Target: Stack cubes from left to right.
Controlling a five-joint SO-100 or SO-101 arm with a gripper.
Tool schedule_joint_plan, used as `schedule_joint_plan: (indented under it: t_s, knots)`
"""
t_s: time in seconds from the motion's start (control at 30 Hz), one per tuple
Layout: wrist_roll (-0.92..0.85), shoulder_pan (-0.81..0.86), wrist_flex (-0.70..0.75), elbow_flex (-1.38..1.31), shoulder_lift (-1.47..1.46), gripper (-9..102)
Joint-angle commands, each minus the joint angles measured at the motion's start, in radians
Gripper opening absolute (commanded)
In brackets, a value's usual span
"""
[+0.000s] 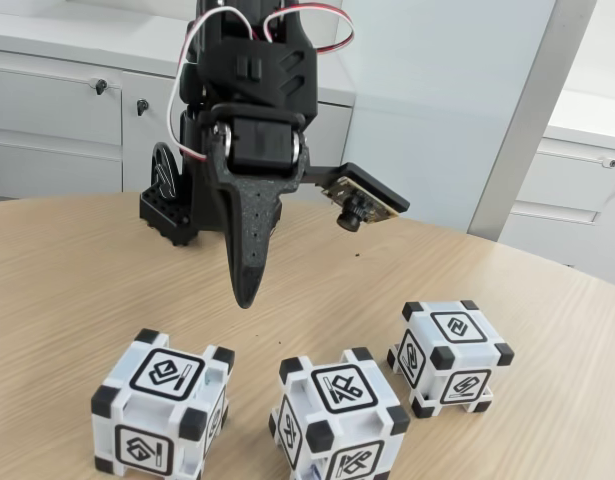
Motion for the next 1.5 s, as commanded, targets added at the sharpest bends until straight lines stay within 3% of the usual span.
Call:
schedule_joint_plan:
  t_s: [0.0,1.23,1.47]
  knots:
    - [-0.067,0.000,0.002,-0.012,0.061,0]
    - [-0.075,-0.008,0.002,-0.012,0.061,0]
    - [0.006,-0.011,0.003,-0.072,0.060,0]
